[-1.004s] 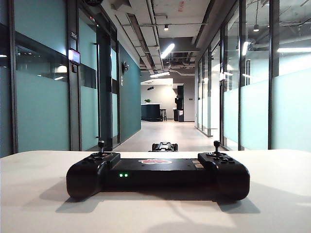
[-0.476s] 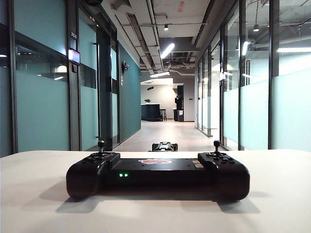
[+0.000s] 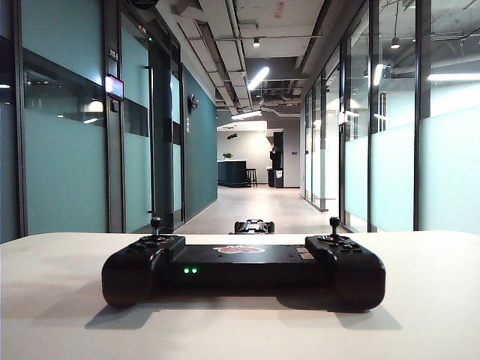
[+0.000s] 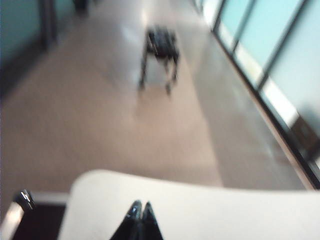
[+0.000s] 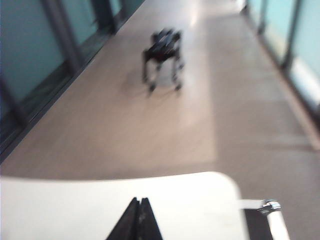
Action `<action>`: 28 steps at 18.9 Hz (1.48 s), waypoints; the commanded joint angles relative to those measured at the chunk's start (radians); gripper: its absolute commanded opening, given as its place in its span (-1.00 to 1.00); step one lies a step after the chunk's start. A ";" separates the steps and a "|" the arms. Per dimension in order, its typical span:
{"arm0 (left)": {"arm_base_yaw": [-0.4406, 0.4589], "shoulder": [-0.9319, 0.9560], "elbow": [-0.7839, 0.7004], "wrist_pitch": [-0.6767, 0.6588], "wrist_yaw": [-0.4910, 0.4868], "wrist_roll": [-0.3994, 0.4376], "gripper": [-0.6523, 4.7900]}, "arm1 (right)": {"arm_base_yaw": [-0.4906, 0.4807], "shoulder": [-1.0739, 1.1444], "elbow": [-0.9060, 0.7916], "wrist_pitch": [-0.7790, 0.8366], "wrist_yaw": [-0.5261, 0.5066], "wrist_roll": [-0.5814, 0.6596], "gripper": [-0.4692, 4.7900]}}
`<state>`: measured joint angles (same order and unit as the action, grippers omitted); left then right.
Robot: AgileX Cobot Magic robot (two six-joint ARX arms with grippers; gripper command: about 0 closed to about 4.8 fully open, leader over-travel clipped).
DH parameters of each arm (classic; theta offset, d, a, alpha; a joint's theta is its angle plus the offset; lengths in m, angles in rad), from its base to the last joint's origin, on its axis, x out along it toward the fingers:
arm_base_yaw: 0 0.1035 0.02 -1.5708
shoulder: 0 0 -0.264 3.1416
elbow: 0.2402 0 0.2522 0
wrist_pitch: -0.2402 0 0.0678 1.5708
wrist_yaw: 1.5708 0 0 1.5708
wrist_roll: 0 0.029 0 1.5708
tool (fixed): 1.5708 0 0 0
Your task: Push the left joystick on the remote control sitting on the white table forward to make the robot dog walk in a straight line until it approaches the door.
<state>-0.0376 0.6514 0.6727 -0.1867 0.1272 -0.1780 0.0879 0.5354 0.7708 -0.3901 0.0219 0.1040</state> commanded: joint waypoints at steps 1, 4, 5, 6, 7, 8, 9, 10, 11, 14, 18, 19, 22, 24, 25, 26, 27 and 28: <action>-0.072 0.101 0.111 -0.103 0.008 -0.006 -0.78 | 0.094 0.103 0.114 -0.074 -0.002 0.014 -0.85; -0.177 0.174 0.185 -0.176 0.012 -0.006 -0.78 | 0.215 0.233 0.216 -0.194 0.010 0.065 -0.85; -0.216 0.194 0.206 -0.193 0.012 -0.005 -0.78 | 0.251 0.271 0.244 -0.248 0.013 0.065 -0.85; -0.251 0.214 0.226 -0.210 0.018 -0.001 -0.78 | 0.296 0.318 0.273 -0.306 0.013 0.072 -0.85; -0.274 0.229 0.240 -0.220 0.045 -0.001 -0.78 | 0.343 0.363 0.294 -0.352 0.025 0.107 -0.85; -0.293 0.246 0.249 -0.221 0.093 -0.002 -0.78 | 0.381 0.402 0.306 -0.392 0.032 0.143 -0.85; -0.308 0.257 0.252 -0.227 0.126 -0.002 -0.78 | 0.403 0.432 0.309 -0.413 0.031 0.168 -0.84; -0.319 0.267 0.254 -0.246 0.136 -0.002 -0.78 | 0.426 0.461 0.311 -0.438 0.025 0.205 -0.85; -0.322 0.270 0.254 -0.267 0.138 -0.002 -0.78 | 0.449 0.489 0.311 -0.458 0.013 0.237 -0.85; -0.322 0.279 0.254 -0.317 0.150 0.007 -0.78 | 0.510 0.586 0.311 -0.536 0.000 0.318 -0.82; -0.323 0.280 0.254 -0.305 0.149 0.013 -0.78 | 0.582 0.711 0.311 -0.558 -0.003 0.367 0.46; -0.323 0.280 0.254 -0.303 0.152 0.013 -0.78 | 0.589 0.734 0.311 -0.557 -0.003 0.368 0.46; -0.324 0.282 0.254 -0.294 0.158 0.013 -0.78 | 0.613 0.826 0.311 -0.558 -0.003 0.369 0.46; -0.324 0.282 0.254 -0.294 0.167 0.013 -0.78 | 0.613 0.873 0.311 -0.548 -0.001 0.375 0.46; -0.324 0.282 0.254 -0.294 0.168 0.013 -0.78 | 0.612 0.893 0.311 -0.544 0.001 0.380 0.47; -0.324 0.282 0.254 -0.294 0.170 0.013 -0.78 | 0.607 0.920 0.311 -0.540 0.005 0.388 0.57; -0.325 0.282 0.254 -0.294 0.179 0.013 -0.78 | 0.601 0.935 0.311 -0.536 0.005 0.388 0.64; -0.326 0.282 0.254 -0.294 0.188 0.013 -0.78 | 0.597 0.959 0.311 -0.521 0.005 0.388 0.64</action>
<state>-0.3637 0.9348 0.9211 -0.4911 0.2985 -0.1726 0.6880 1.4860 1.0763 -0.9329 0.0219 0.4843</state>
